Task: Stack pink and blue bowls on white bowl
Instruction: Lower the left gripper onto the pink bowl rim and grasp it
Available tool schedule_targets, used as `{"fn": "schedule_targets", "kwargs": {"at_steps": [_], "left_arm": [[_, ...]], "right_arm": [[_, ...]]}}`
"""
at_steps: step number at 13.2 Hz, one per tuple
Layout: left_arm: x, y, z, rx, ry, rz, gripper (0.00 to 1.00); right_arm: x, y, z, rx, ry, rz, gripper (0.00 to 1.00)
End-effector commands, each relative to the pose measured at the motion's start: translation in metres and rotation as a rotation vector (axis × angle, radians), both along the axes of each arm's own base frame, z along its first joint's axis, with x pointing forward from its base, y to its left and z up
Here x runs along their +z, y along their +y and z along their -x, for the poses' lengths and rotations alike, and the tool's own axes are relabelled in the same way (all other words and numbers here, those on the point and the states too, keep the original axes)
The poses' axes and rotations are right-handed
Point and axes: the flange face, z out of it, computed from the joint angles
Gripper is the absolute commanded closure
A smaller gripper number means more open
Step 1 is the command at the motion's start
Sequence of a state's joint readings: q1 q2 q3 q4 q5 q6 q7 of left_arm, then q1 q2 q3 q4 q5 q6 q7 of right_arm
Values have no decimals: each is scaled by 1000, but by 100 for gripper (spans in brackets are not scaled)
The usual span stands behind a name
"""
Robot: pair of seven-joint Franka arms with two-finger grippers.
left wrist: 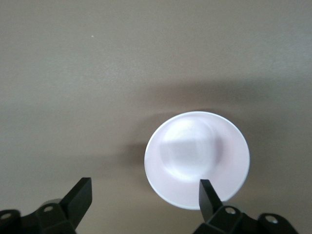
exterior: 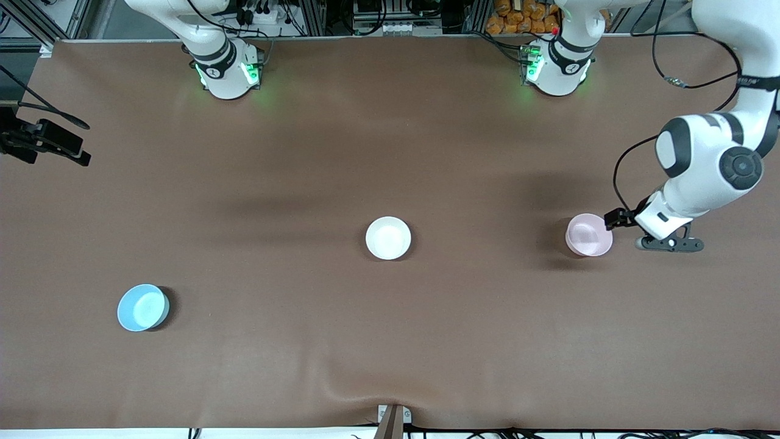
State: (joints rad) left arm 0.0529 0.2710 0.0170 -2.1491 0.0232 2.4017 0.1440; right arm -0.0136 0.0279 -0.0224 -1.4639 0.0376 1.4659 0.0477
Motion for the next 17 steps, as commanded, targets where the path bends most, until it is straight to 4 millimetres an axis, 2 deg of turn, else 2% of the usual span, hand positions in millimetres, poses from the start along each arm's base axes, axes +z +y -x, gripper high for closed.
{"fn": "schedule_targets", "kwargs": {"at_steps": [1,4,6,12,13,14,17], "left_arm": [[-27,10,2,-25,3,-10,18],[-44,9,9,-27,-17,-10,32],[-47,10,9,-24,-16,-9,45],[-61,9,8,-22,-13,-6,61],[-61,9,8,-22,-13,-6,77],[-61,9,8,-25,-16,-6,100],[-60,8,6,-26,-19,-1,100]], "right_arm": [[4,-1,-1,-13,-5,1,0],[4,-1,-1,-14,-5,1,0],[4,-1,-1,-13,-5,1,0],[4,0,-1,-11,-5,1,0],[4,1,-1,-10,-5,1,0],[5,1,-1,-10,-7,1,0],[5,0,-1,-11,-7,0,0]]}}
